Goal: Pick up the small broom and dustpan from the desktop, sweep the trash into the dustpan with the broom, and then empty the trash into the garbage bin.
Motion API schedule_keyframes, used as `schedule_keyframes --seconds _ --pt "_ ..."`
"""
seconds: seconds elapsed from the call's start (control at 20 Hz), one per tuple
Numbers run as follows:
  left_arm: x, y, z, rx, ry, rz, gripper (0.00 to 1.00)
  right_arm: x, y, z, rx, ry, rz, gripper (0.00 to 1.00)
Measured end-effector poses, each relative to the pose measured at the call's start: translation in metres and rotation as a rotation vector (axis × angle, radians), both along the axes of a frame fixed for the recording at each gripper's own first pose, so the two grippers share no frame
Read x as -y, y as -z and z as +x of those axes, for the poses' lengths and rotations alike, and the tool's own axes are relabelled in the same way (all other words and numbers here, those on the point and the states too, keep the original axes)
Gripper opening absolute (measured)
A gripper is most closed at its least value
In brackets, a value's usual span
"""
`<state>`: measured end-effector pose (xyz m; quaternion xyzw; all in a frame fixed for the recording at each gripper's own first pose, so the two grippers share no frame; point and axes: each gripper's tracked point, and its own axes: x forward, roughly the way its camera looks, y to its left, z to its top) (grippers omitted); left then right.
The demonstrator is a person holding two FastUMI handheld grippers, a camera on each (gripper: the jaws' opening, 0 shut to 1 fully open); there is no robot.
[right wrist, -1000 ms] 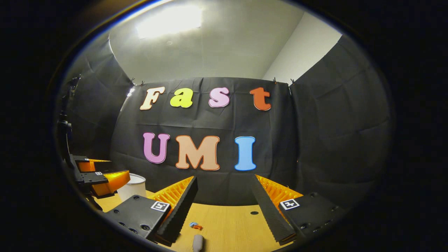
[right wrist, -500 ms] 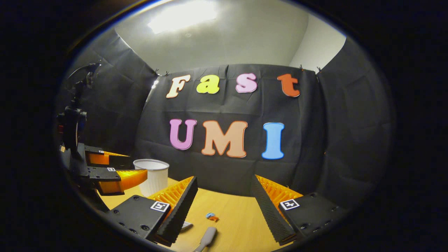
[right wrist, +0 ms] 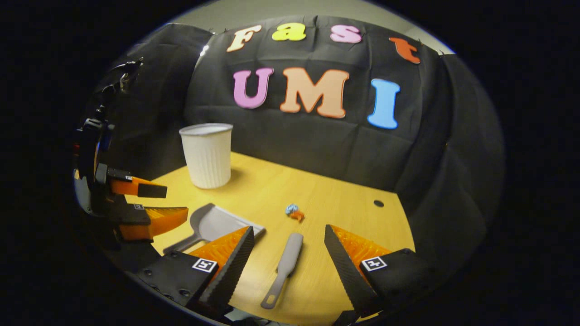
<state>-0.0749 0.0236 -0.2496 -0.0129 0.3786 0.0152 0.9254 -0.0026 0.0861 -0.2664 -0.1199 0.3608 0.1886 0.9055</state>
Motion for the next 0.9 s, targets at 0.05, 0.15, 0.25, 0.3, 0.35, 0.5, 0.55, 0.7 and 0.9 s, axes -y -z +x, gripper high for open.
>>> schedule_keyframes --seconds 0.05,0.15,0.25,0.3,0.35,0.5,0.55,0.7,0.9 --pt "-0.001 0.015 -0.007 -0.053 0.002 -0.006 0.96 0.001 0.017 -0.006 -0.060 0.006 -0.018 0.99" --pt "0.001 0.044 -0.025 -0.145 0.005 -0.039 0.96 0.004 0.045 -0.020 -0.174 0.015 -0.058 1.00" --pt "0.003 0.067 -0.032 -0.225 -0.002 -0.083 1.00 0.010 0.070 -0.032 -0.275 0.022 -0.098 1.00" --pt "0.005 0.079 -0.035 -0.262 -0.012 -0.104 0.96 0.011 0.079 -0.033 -0.320 0.028 -0.119 1.00" --pt "0.005 0.090 -0.043 -0.293 -0.023 -0.120 1.00 0.009 0.092 -0.034 -0.363 0.026 -0.141 1.00" --pt "0.000 0.119 -0.048 -0.357 -0.043 -0.138 1.00 0.008 0.117 -0.035 -0.434 0.028 -0.184 1.00" --pt "-0.002 0.124 -0.046 -0.362 -0.043 -0.134 0.99 0.011 0.118 -0.035 -0.449 0.033 -0.199 1.00" --pt "-0.003 0.137 -0.041 -0.392 -0.024 -0.138 0.97 0.015 0.131 -0.031 -0.489 0.049 -0.235 1.00" --pt "-0.001 0.147 -0.042 -0.420 -0.003 -0.150 0.73 0.016 0.139 -0.027 -0.525 0.070 -0.253 0.77"
